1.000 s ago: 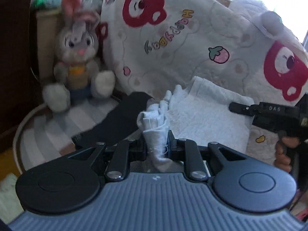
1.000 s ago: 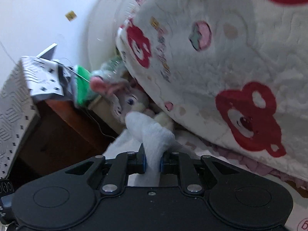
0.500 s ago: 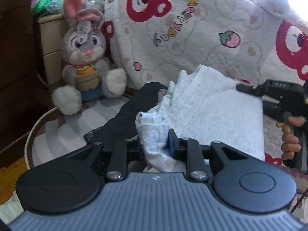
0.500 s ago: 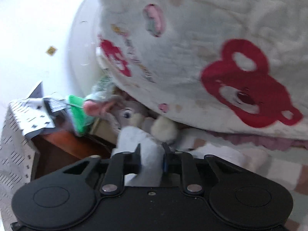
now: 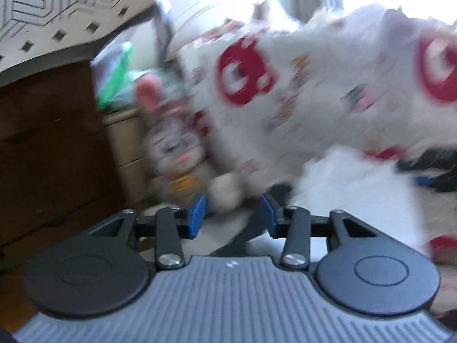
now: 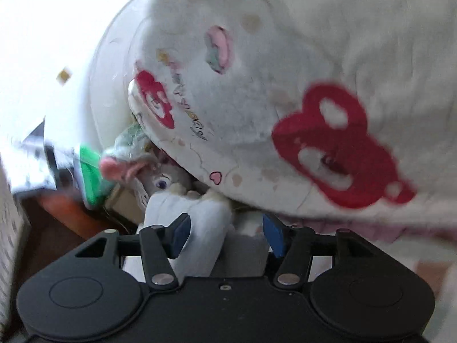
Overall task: Fold clothes
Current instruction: 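Lower the sweatshirt onto the clothes stack and open both grippers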
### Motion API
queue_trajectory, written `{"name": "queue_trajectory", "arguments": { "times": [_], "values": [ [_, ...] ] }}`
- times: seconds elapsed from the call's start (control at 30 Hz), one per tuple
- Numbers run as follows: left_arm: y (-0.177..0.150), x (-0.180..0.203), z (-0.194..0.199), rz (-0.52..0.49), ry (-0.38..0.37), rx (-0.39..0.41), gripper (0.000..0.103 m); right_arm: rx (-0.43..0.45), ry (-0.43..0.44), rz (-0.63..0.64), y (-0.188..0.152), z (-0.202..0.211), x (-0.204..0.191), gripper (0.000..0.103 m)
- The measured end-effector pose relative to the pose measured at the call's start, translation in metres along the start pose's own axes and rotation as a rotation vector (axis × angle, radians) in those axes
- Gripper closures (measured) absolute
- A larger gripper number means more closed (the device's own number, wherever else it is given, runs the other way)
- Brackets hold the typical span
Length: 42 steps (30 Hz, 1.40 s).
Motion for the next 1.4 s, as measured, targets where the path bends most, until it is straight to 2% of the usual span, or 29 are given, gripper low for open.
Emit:
{"name": "queue_trajectory", "arguments": {
  "times": [0.07, 0.13, 0.17, 0.2, 0.27, 0.3, 0.43, 0.47, 0.63, 0.8, 0.87, 0.93, 0.97, 1.0, 1.03, 1.07, 1.13, 1.27, 1.37, 1.4],
  "values": [
    [0.009, 0.018, 0.010, -0.022, -0.094, 0.036, 0.054, 0.037, 0.040, 0.108, 0.001, 0.018, -0.020, 0.041],
    [0.006, 0.042, 0.014, -0.061, -0.208, 0.022, 0.051, 0.067, 0.079, 0.180, 0.002, 0.031, -0.036, 0.041],
    [0.001, 0.053, 0.013, -0.077, -0.257, -0.002, 0.047, 0.076, 0.095, 0.191, 0.002, 0.034, -0.041, 0.046],
    [-0.007, 0.064, 0.011, -0.090, -0.302, -0.041, 0.046, 0.085, 0.112, 0.202, 0.002, 0.037, -0.045, 0.063],
    [-0.025, 0.080, 0.008, -0.118, -0.346, -0.101, 0.046, 0.076, 0.114, 0.225, -0.001, 0.033, -0.048, 0.083],
    [-0.033, 0.082, 0.006, -0.122, -0.339, -0.105, 0.044, 0.078, 0.099, 0.243, -0.003, 0.030, -0.048, 0.087],
    [-0.051, 0.077, 0.002, -0.061, -0.321, -0.100, 0.037, 0.044, 0.041, 0.238, -0.016, 0.009, -0.033, 0.088],
    [-0.055, 0.075, 0.001, -0.056, -0.314, -0.108, 0.035, 0.036, 0.030, 0.227, -0.020, 0.003, -0.028, 0.094],
    [-0.069, 0.069, 0.006, -0.109, -0.266, -0.110, 0.035, 0.043, 0.056, 0.250, -0.035, -0.011, -0.021, 0.095],
    [-0.075, 0.064, 0.006, -0.068, -0.247, -0.111, 0.030, 0.049, 0.088, 0.255, -0.039, -0.018, -0.019, 0.095],
    [-0.073, 0.061, 0.006, -0.060, -0.241, -0.115, 0.028, 0.115, 0.060, 0.268, -0.031, -0.007, -0.019, 0.094],
    [-0.070, 0.058, 0.006, -0.052, -0.233, -0.120, 0.027, 0.191, 0.026, 0.284, -0.022, 0.007, -0.019, 0.086],
    [-0.068, 0.054, 0.005, -0.045, -0.211, -0.122, 0.027, 0.230, 0.009, 0.292, -0.018, 0.013, -0.019, 0.079],
    [-0.064, 0.047, 0.004, -0.033, -0.167, -0.123, 0.027, 0.268, -0.009, 0.300, -0.013, 0.021, -0.020, 0.066],
    [-0.061, 0.040, 0.003, -0.021, -0.123, -0.124, 0.027, 0.326, -0.041, 0.306, -0.008, 0.031, -0.019, 0.058],
    [-0.058, 0.033, 0.000, -0.001, -0.088, -0.130, 0.027, 0.347, -0.030, 0.293, -0.005, 0.038, -0.020, 0.054],
    [-0.058, 0.021, -0.007, 0.053, -0.054, -0.157, 0.027, 0.331, 0.022, 0.263, -0.004, 0.046, -0.023, 0.054],
    [-0.065, 0.010, -0.010, 0.066, -0.017, -0.207, 0.026, 0.262, 0.072, 0.288, -0.016, 0.055, -0.028, 0.054],
    [-0.059, -0.014, -0.005, 0.081, 0.126, -0.237, 0.027, 0.224, 0.106, 0.320, -0.024, 0.066, -0.032, 0.053],
    [-0.056, -0.018, 0.000, 0.094, 0.143, -0.243, 0.027, 0.211, 0.117, 0.331, -0.027, 0.070, -0.033, 0.051]
  ]
}}
Point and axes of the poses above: each gripper's, at about its wrist camera, not at the fingertips, and z roughly against the way its jaws point, x to its right, y to its top, the point moved 8 cm from there along -z, roughly the way its jaws point, and after that the axes turned 11 degrees about x, right-handed, at the moved point
